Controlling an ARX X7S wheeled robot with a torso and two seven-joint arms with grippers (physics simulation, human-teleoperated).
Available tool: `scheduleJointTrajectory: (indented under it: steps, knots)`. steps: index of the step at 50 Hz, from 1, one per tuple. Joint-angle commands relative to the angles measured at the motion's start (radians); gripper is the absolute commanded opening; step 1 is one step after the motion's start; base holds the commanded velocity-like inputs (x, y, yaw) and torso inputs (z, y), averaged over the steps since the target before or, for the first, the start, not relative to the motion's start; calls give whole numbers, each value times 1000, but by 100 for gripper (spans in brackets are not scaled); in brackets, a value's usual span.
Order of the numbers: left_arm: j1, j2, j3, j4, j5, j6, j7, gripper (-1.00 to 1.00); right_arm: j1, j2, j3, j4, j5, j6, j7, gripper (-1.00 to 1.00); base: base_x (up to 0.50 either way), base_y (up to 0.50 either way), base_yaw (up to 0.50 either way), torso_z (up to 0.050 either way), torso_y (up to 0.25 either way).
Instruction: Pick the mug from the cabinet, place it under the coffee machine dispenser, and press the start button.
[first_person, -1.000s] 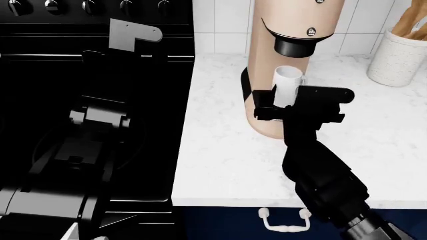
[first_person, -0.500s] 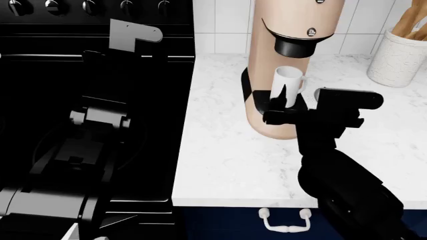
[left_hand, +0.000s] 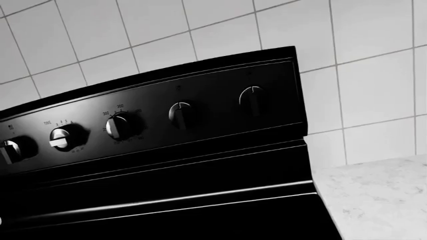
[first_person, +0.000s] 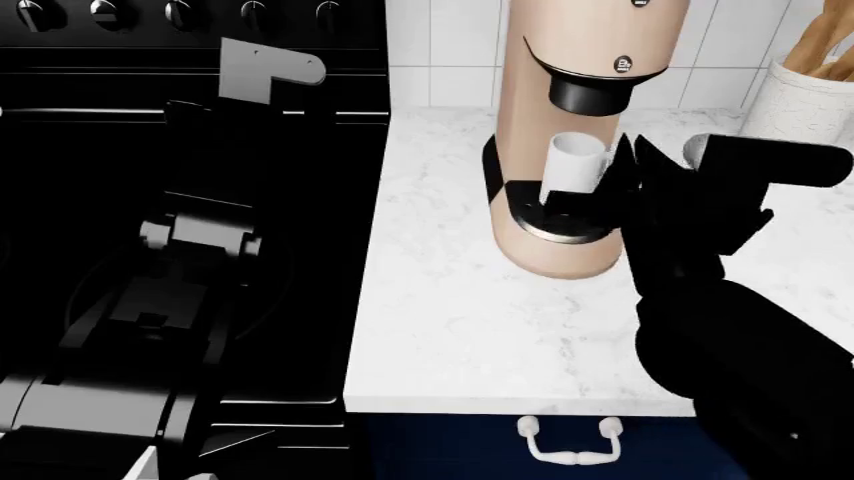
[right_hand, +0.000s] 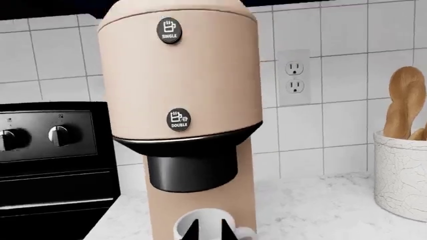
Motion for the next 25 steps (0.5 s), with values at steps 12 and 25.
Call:
scheduleJointTrajectory:
  steps: [12, 25]
  knots:
    - [-2, 2, 9, 0, 3, -34, -15, 100, 114, 7, 29, -65, 80, 73, 10, -100, 0, 0, 0, 0, 0]
    - [0, 2, 22, 0, 3, -38, -22, 100, 138, 1, 26, -69, 75, 88, 18, -100, 0, 0, 0, 0, 0]
